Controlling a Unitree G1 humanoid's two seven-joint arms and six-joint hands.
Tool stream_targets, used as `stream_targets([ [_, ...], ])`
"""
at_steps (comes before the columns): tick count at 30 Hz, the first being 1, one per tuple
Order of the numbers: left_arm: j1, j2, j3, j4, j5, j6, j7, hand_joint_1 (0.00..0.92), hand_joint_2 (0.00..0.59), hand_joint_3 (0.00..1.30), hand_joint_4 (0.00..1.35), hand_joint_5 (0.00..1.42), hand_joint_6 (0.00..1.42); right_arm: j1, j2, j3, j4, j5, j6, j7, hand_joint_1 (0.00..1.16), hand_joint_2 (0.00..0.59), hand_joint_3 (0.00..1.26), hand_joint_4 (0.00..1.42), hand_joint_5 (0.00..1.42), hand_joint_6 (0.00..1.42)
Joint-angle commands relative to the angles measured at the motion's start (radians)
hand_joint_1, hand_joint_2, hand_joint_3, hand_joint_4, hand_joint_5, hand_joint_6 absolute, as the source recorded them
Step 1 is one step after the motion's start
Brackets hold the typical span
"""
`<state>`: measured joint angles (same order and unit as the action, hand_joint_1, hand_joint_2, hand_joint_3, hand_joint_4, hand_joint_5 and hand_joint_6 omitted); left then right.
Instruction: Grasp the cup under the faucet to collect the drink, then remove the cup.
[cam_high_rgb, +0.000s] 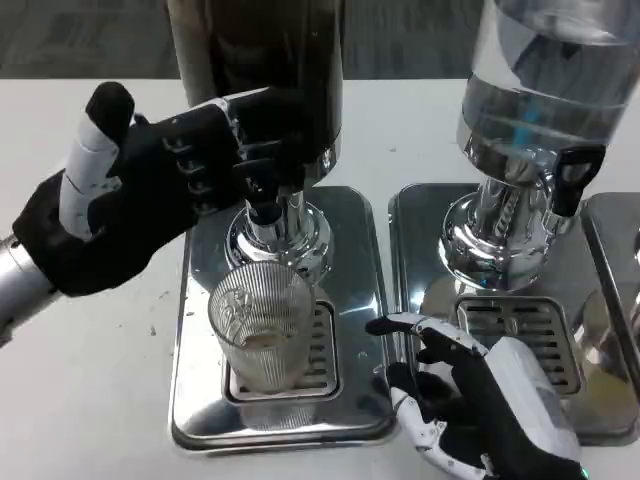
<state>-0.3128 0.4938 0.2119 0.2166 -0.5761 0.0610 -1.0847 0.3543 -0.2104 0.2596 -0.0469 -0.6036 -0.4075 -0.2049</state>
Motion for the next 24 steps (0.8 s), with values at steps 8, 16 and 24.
stream_targets([
  [8,0.025,0.01,-0.016,-0.052,0.063,-0.091,-0.026,0.0,0.044,0.22,0.11,0.16,0.14,-0.01,-0.005,-0.003,0.01,0.015,0.004,0.0,0.63,0.521,0.37,0.27,0.25,0.4],
  [16,0.05,0.017,-0.02,-0.071,0.066,-0.123,-0.034,0.0,0.043,0.22,0.11,0.16,0.15,-0.01,-0.004,-0.004,0.01,0.015,0.006,0.0,0.63,0.522,0.37,0.27,0.25,0.4],
  [24,0.074,0.029,-0.024,-0.088,0.076,-0.144,-0.049,0.0,0.038,0.22,0.11,0.17,0.15,-0.009,-0.005,-0.005,0.008,0.018,0.006,0.003,0.64,0.522,0.37,0.27,0.25,0.4],
])
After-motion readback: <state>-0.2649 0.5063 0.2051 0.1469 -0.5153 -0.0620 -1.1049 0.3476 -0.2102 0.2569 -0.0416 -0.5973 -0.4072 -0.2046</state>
